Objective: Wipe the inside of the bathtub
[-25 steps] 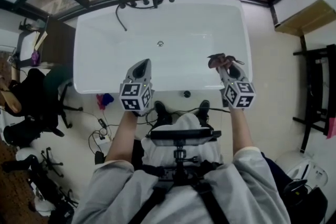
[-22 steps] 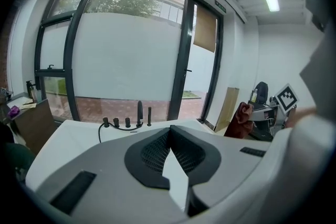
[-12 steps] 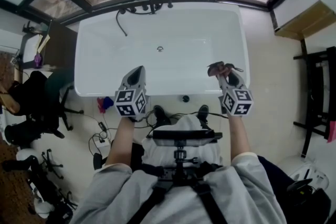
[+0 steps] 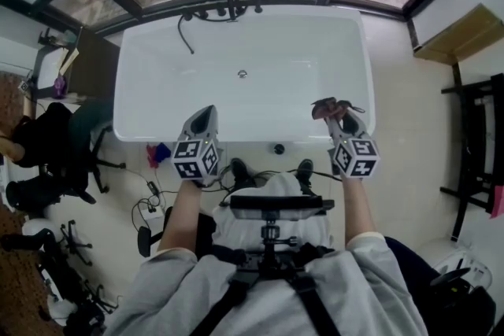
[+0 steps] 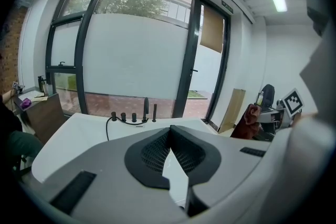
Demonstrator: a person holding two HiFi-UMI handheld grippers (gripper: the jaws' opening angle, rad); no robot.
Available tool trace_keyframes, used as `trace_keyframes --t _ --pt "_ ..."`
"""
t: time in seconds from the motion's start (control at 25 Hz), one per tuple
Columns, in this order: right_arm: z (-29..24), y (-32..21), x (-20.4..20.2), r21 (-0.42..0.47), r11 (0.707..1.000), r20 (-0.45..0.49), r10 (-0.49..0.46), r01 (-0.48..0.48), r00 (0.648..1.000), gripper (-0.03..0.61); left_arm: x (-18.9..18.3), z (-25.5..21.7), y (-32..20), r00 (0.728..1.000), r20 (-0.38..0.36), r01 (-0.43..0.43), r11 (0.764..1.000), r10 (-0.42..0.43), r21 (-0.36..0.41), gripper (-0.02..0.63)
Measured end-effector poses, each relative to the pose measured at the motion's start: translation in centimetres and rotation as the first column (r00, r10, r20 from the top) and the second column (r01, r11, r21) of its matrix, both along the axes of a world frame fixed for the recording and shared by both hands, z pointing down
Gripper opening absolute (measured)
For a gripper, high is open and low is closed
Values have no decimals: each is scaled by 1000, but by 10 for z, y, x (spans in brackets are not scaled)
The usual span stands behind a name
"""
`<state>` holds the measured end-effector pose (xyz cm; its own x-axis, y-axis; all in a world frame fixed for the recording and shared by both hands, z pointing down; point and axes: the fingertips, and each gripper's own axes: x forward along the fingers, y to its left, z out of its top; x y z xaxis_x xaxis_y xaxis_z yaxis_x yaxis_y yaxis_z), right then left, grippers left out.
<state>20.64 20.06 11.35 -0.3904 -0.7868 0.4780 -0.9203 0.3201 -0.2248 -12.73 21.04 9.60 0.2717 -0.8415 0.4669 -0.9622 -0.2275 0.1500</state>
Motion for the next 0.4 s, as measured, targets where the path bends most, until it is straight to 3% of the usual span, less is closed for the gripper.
trace_keyframes --t 0.4 --pt "-9 7 -8 3 1000 -5 -29 29 1000 127 -7 -3 20 1000 -3 14 1000 -14 -7 8"
